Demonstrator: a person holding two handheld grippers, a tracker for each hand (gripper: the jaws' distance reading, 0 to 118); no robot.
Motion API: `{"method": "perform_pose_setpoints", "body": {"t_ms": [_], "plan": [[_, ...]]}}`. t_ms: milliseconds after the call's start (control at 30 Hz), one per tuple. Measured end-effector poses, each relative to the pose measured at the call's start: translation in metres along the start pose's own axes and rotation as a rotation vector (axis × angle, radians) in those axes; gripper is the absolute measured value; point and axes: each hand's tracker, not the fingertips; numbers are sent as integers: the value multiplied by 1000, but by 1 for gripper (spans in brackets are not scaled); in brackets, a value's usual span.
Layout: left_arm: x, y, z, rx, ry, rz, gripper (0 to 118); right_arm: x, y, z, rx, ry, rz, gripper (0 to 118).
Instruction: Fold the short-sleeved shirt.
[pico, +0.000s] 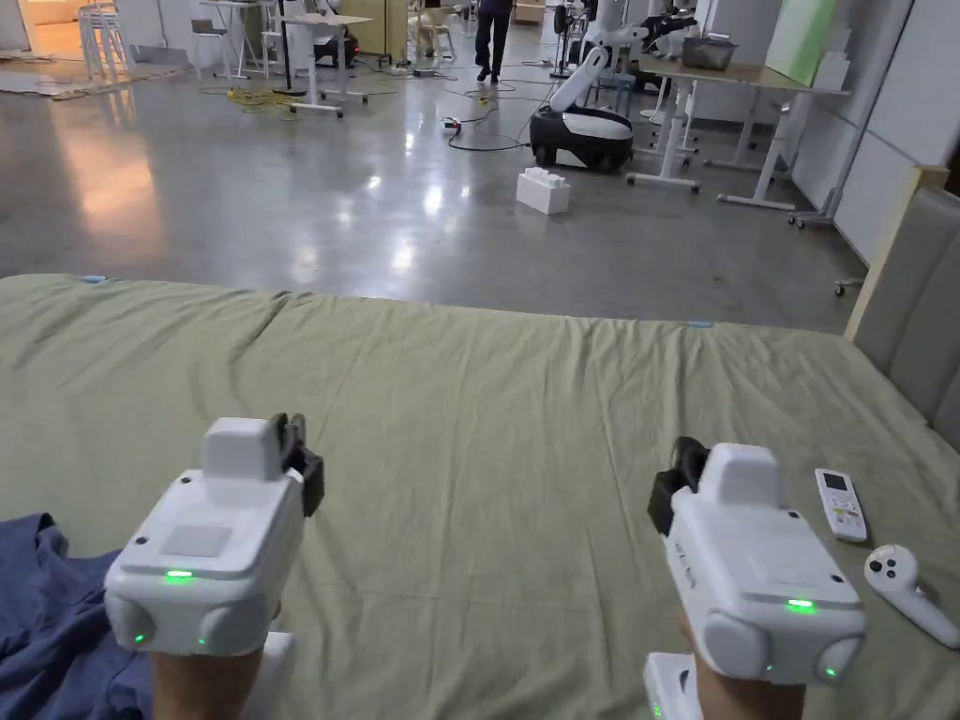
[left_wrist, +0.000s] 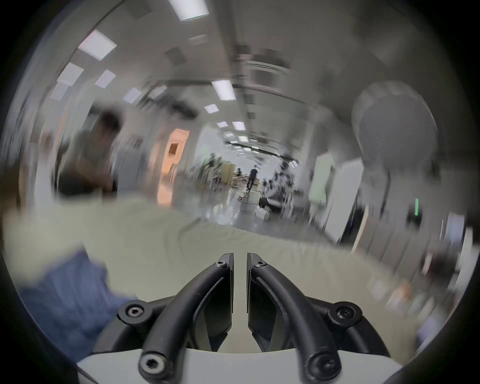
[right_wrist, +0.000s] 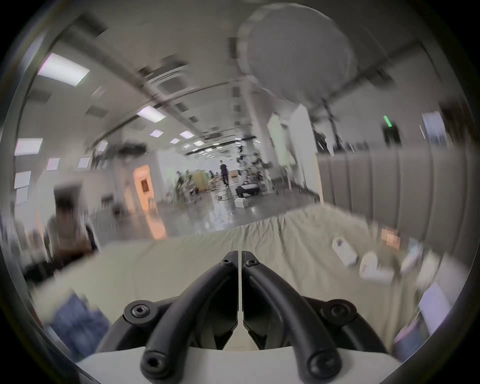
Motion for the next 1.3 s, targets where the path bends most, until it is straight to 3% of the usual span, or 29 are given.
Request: {"method": "perform_pose_setpoints", "body": {"t_ms": [33,67,133,233,333,400,467,667,733,767,833,967,1300], "plan": [[8,2,-1,-9,6,-174,10,-13,0,-1,3,9,184,3],[15,1,-2,-19,17,-351,10,-26,4,2,94,14,451,3],[26,2,9,-15,41,-627,10,-35,-3,0,47,21,652,3],[22,-14,-3,-20,48,-832,10,-43,-12,0,60,2,871,2],[18,-21,-6,-27,45,-912,10,-40,-18,0,65,4,982,2],[14,-23,-2,-27,37,-859,10,-39,-18,0,58,6,955,1],[8,-20,-3,-46,26,-657,10,-34,-17,-1,41,-2,861,1],[-16,-1,17,-48,12,235,10,-15,-4,1,-16,-26,257,1],[-23,-5,23,-9,26,431,9,-9,-7,3,-42,-30,56,1],[-27,-10,12,-5,34,462,9,-7,-13,2,-89,-21,-63,1],[-30,-12,13,13,40,524,9,-9,-12,6,-55,-39,-116,1],[-24,-3,21,43,31,486,9,-9,-16,9,-43,-73,-241,1],[-43,-4,30,-96,16,349,9,-13,-10,10,-65,-86,-190,1]]}}
